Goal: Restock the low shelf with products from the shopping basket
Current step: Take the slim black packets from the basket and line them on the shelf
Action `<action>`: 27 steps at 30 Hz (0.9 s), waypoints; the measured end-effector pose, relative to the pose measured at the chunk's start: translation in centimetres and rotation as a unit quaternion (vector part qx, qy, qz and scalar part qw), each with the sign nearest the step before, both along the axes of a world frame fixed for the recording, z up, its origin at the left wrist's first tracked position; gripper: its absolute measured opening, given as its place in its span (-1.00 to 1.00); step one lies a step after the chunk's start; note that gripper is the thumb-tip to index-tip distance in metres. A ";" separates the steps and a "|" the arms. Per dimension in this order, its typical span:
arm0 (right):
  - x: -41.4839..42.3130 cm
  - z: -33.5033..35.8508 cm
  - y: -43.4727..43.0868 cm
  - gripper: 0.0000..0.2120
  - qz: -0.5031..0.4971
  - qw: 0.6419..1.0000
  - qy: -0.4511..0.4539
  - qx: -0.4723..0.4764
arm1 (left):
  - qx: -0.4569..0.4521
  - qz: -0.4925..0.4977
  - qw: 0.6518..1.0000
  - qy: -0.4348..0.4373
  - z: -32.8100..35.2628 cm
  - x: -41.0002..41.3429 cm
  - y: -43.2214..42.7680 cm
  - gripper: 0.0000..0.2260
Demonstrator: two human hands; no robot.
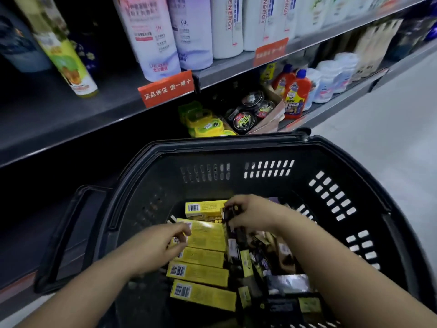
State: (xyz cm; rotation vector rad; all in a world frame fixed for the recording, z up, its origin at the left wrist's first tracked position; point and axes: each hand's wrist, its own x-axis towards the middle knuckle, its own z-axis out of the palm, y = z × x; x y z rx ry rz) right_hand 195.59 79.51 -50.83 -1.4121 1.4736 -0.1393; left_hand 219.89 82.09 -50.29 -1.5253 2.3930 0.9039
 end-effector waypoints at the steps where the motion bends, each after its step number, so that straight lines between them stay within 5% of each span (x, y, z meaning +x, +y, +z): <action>1: -0.5 1.4 0.2 -0.57 -0.006 1.000 -0.019 -0.019 | 0.004 0.001 1.000 -0.006 0.0 -0.2 0.1 -0.78; 7: -1.1 3.0 2.9 -0.64 -0.099 0.990 -0.089 -0.050 | 0.045 0.040 0.997 0.057 -0.9 -0.9 0.9 -0.73; 13: 0.1 0.9 2.7 -0.66 -0.179 0.973 -0.141 -0.026 | 0.154 0.098 0.963 0.197 -0.5 -2.7 0.4 -0.31; 19: 0.7 -1.1 2.7 -0.79 -0.197 0.949 -0.247 0.006 | 0.161 0.111 0.961 0.198 -1.0 -3.6 -0.3 -0.51; 22: -1.1 -3.3 2.4 -0.67 -0.086 0.996 -0.013 0.022 | 0.091 0.096 0.982 0.133 -1.5 -3.6 -0.6 -0.55; 24: -1.9 -5.7 2.9 -0.56 0.060 0.981 0.160 0.093 | 0.058 0.095 0.987 0.113 -1.7 -3.6 -0.6 -0.55; 27: -1.3 -8.3 4.4 -0.36 0.086 0.950 0.187 0.235 | 0.048 0.094 0.989 0.103 -1.7 -3.9 -0.4 -0.57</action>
